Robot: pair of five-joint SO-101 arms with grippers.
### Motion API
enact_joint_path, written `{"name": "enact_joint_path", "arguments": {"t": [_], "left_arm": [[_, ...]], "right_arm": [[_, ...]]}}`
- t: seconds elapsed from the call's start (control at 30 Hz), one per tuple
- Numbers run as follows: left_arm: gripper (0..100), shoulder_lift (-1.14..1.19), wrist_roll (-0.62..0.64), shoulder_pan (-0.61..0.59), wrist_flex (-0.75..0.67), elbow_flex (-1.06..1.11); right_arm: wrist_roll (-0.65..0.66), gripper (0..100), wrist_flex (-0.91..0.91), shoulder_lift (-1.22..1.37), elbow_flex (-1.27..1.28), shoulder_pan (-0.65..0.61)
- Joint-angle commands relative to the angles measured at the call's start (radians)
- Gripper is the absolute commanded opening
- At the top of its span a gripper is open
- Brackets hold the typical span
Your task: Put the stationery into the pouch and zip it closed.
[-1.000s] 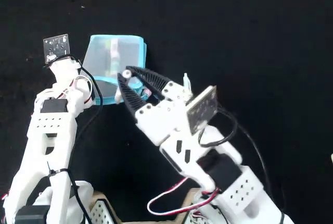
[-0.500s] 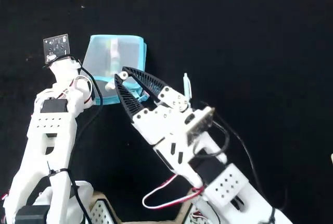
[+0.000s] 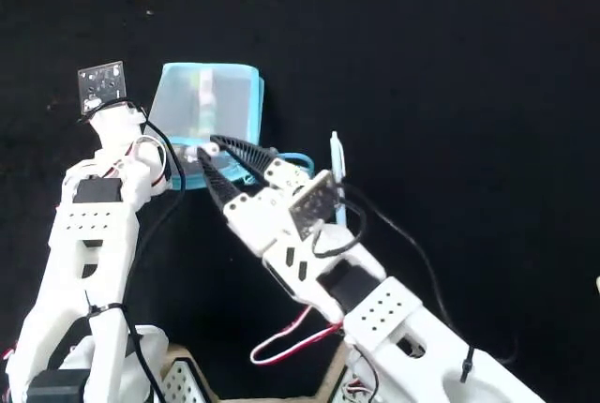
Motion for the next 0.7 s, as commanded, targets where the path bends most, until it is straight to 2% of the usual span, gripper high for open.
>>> {"name": "enact_joint_path", "arguments": {"t": [0.0, 0.23, 0.3, 0.43, 0.53, 0.67], "left_arm": [[3, 0.023, 0.017, -0.018, 0.029, 0.019], [3, 0.023, 0.018, -0.018, 0.029, 0.019], [3, 0.023, 0.018, -0.018, 0.029, 0.019], [3, 0.023, 0.018, -0.018, 0.029, 0.019], [3, 0.023, 0.018, -0.018, 0.029, 0.019], [3, 0.023, 0.018, -0.018, 0.029, 0.019]], "right_arm": [[0.009, 1.5, 0.149, 0.007, -0.001, -0.049], [0.011, 1.5, 0.494, 0.015, -0.168, -0.084], [0.048, 1.5, 0.559, 0.016, -0.223, -0.110], [0.150, 1.2, 0.603, 0.019, -0.277, -0.157], [0.163, 1.2, 0.609, 0.054, -0.283, -0.152], [0.158, 1.1, 0.611, 0.137, -0.291, -0.086]]}}
